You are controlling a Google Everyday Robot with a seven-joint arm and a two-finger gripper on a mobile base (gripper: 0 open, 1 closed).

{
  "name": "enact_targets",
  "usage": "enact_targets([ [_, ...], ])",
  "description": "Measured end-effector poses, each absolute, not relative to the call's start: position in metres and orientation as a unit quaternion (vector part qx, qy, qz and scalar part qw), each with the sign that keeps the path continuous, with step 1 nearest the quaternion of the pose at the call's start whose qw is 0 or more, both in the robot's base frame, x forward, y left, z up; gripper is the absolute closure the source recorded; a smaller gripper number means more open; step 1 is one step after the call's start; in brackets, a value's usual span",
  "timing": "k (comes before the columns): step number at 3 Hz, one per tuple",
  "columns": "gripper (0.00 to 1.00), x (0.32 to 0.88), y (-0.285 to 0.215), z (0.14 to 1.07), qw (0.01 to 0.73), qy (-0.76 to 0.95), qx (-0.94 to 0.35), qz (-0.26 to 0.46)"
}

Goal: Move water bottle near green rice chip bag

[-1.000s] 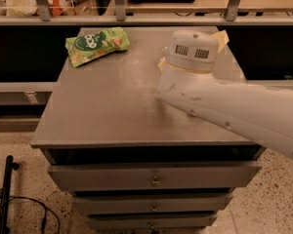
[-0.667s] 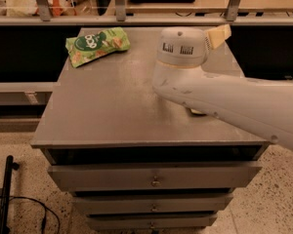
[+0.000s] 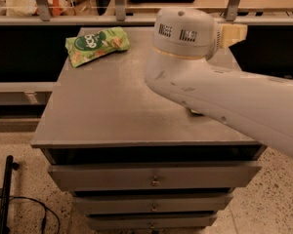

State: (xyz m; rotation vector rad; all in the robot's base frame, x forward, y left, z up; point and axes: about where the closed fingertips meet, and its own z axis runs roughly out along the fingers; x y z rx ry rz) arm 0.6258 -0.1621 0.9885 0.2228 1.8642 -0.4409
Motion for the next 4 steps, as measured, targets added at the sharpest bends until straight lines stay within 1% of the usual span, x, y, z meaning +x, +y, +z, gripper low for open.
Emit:
enact_targets([
  [1,0.0,0.59,-0.145,1.0,0.564,0.806,0.114,-0.139],
  [2,0.0,0.586,-0.142,1.0,0.557,0.812,0.101,-0.142],
  [3,0.0,0.585,-0.139,0.995,0.562,0.805,0.089,-0.17],
  [4,0.0,0.594,-0.12,0.957,0.557,0.804,0.052,-0.202],
])
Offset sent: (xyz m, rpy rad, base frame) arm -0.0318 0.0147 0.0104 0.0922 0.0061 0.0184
